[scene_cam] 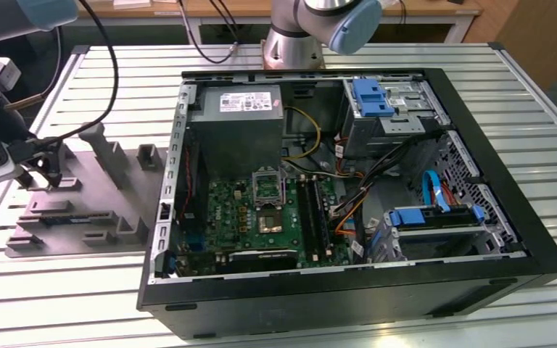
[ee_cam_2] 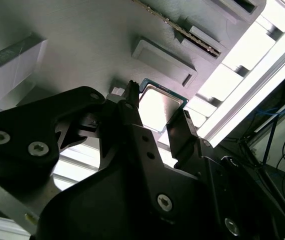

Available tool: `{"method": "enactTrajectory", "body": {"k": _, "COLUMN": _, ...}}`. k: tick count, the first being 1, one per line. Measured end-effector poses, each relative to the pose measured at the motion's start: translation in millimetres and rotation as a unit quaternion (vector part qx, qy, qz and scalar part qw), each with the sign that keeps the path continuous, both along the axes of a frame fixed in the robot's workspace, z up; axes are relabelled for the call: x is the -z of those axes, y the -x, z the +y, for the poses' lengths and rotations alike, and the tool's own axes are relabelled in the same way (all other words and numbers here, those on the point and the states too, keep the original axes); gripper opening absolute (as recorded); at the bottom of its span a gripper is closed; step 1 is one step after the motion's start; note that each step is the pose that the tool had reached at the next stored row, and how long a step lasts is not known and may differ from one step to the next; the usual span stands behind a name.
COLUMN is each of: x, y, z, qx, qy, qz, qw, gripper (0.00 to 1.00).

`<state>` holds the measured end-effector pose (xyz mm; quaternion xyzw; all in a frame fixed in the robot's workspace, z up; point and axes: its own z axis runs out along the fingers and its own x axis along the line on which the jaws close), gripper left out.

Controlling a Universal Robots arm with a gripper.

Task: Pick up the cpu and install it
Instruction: 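Pick up the cpu and move it towards the insertion slot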

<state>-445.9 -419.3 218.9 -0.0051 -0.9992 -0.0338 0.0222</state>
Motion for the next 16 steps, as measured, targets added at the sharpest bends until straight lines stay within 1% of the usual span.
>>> {"method": "enactTrajectory", "body": {"k": 16, "x": -4.0, "y": 0.0, "z": 0.0, "qx": 0.0, "qy": 0.0, "qz": 0.0, "qw": 1.0, "gripper": 0.47}}
